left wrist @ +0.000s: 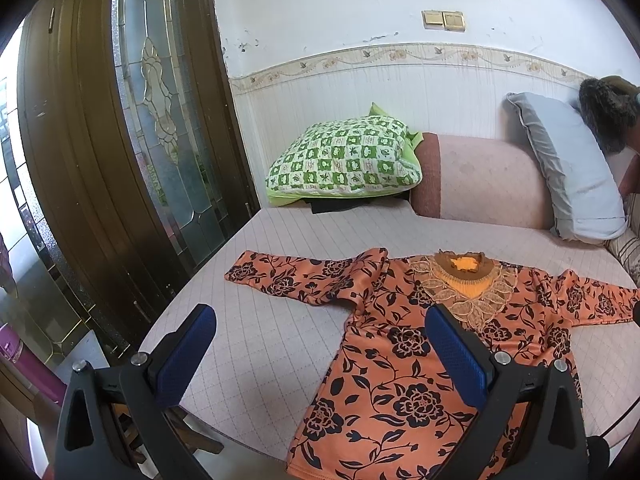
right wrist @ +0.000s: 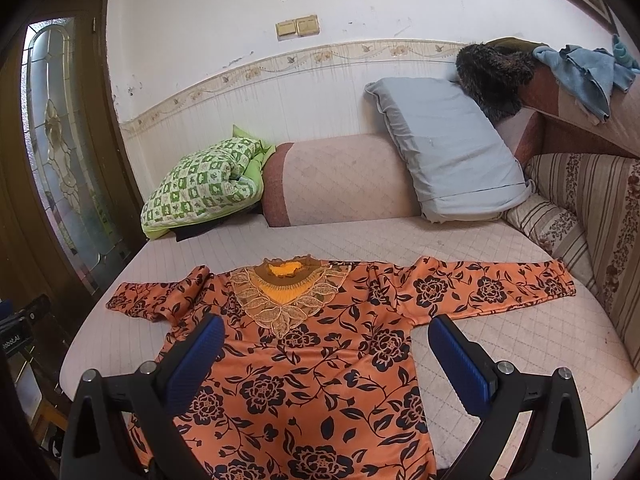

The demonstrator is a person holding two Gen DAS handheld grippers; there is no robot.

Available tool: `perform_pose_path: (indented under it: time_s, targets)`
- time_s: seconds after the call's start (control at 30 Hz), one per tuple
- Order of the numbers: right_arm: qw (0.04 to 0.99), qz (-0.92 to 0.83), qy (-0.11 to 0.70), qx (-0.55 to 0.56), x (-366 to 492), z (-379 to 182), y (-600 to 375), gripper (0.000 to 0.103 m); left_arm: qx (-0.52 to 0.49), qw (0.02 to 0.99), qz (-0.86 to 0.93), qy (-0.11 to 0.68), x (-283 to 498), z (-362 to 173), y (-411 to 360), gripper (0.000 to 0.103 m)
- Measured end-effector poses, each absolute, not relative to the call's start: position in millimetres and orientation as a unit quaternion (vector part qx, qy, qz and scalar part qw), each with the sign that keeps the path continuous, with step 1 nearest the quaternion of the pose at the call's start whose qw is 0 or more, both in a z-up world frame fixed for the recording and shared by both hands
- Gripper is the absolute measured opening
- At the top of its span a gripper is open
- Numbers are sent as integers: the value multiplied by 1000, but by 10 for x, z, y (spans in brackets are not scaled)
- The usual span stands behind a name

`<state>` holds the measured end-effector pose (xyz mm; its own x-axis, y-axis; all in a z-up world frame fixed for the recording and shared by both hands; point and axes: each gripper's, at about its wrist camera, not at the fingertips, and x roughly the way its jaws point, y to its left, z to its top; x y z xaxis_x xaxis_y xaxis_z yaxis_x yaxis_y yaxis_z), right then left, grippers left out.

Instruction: Fold small clothes

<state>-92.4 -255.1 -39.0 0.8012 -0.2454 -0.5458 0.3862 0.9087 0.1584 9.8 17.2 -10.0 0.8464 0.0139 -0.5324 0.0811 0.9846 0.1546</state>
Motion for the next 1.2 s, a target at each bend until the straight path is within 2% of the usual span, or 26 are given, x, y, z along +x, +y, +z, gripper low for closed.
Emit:
perform_pose_path:
  time_s: [0.73, 1.2]
  targets:
    - [927, -180, 284, 167, -874, -624, -2899, 103, 113, 950, -26, 290, 220, -192, -148, 103]
    - [897, -239, 299, 220, -983, -991, -3681, 103, 157, 930, -60, 326, 435, -455, -799, 103]
